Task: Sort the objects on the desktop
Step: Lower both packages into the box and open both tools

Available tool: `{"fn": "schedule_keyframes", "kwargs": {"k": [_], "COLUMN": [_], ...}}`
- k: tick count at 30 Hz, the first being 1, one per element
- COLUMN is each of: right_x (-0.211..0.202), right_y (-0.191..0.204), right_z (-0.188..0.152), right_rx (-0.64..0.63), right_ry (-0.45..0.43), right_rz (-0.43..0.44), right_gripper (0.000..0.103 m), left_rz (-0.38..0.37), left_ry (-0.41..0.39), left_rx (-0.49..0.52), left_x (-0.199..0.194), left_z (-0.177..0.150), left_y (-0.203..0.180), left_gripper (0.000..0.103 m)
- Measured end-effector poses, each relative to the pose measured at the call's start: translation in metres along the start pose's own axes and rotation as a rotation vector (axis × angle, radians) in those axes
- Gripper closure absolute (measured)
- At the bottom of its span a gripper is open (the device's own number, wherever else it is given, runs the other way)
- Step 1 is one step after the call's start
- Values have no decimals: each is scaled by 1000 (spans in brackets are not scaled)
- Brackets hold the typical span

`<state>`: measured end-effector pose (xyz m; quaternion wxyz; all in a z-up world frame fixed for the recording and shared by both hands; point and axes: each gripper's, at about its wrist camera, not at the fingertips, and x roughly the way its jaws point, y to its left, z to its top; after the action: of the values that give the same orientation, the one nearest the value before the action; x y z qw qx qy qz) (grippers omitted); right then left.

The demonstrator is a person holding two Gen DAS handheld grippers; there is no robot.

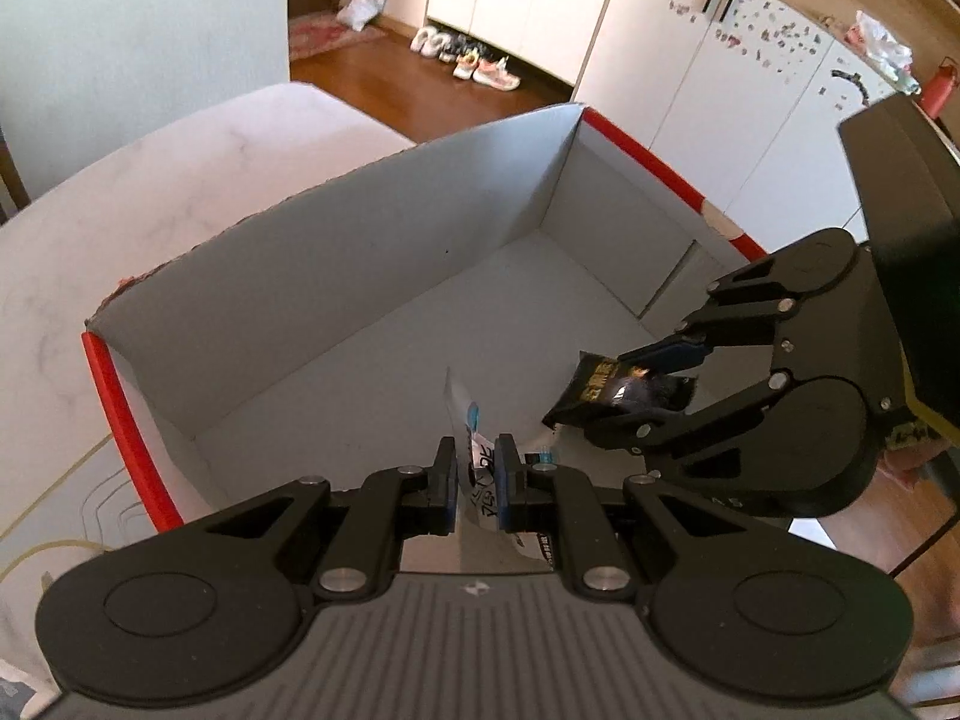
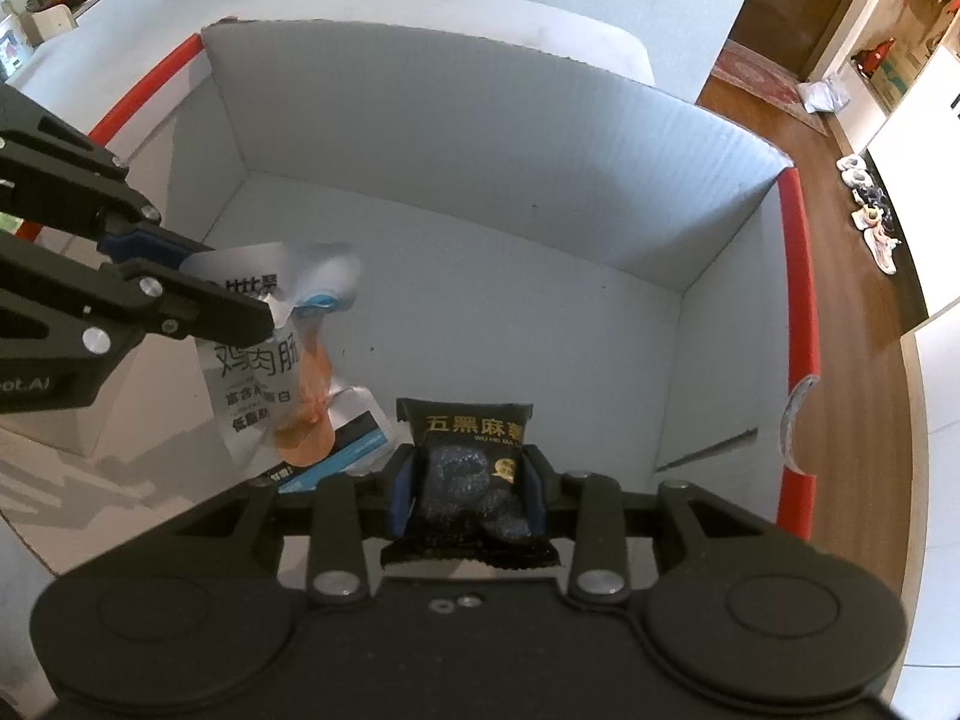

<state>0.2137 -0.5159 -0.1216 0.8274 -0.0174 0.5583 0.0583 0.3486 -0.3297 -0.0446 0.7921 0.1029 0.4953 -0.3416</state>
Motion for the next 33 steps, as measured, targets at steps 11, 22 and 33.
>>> {"fn": "schedule_keyframes", "kwargs": {"k": [11, 22, 33], "right_x": [-12, -47, -81], "right_y": [-8, -8, 8], "right_z": [-3, -9, -28], "right_rx": [16, 44, 90], "right_ry": [-41, -118, -181], "right_rz": [16, 50, 41], "right_gripper": [42, 40, 29], "left_rz": [96, 131, 132], "left_ry": [54, -30, -86], "left_rx": [4, 24, 23], "left_x": [6, -18, -46], "left_z": [6, 1, -15], "left_y": [4, -1, 0], "left_gripper": [79, 39, 27]}}
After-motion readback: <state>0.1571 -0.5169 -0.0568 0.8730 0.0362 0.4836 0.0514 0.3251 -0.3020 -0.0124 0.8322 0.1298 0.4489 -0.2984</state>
